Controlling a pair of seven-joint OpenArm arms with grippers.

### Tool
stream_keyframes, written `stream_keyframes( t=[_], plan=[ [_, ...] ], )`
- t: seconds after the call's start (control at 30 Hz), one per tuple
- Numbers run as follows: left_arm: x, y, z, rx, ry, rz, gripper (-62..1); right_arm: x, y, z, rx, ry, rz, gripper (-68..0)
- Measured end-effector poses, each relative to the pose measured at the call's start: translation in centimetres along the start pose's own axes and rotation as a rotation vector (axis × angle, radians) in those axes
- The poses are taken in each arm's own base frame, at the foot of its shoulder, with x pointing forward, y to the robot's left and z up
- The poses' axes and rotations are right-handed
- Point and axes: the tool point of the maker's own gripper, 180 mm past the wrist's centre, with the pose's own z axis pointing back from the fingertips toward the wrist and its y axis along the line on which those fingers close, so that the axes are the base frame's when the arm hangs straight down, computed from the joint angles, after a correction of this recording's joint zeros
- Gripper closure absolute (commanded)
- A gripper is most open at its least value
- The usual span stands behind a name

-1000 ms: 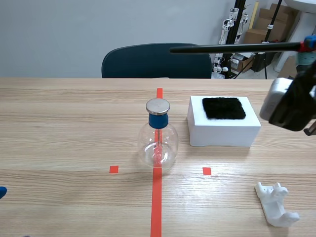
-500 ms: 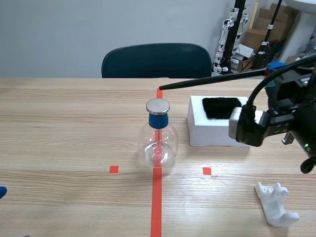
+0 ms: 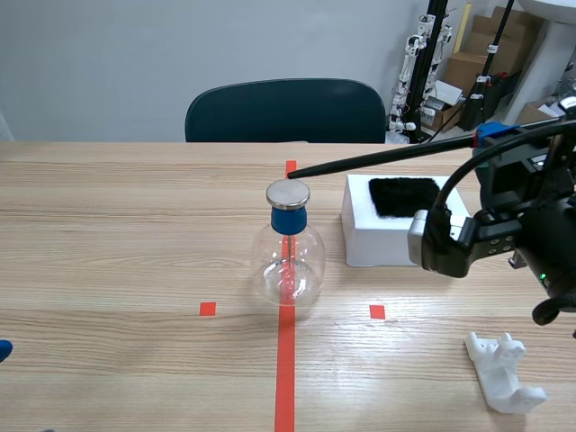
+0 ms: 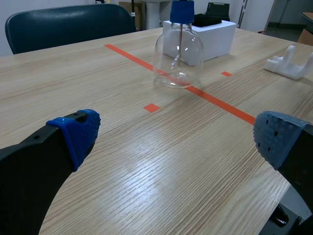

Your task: Do the electroscope experiment. move the rod toward and away from the electroscope

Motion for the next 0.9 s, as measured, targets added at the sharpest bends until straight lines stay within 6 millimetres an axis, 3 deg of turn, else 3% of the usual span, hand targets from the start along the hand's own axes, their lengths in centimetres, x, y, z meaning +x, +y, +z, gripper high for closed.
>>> stream_keyframes(
  t=[0.37,0.7,0.9],
  plan=[
    [0.0,0.0,0.0,0.000,0.000,0.000,-62.3,-0.5,0.6,0.1,0.049,0.031,-0.078,0.0],
    [0.0,0.0,0.0,0.000,0.000,0.000,-62.3,-3.4,-5.6,2.6,-0.025,0.075,-0.255,0.0],
    [0.0,0.0,0.0,0.000,0.000,0.000,-62.3,-4.2,-7.3,5.4,0.022,0.084,-0.400,0.0]
  ],
)
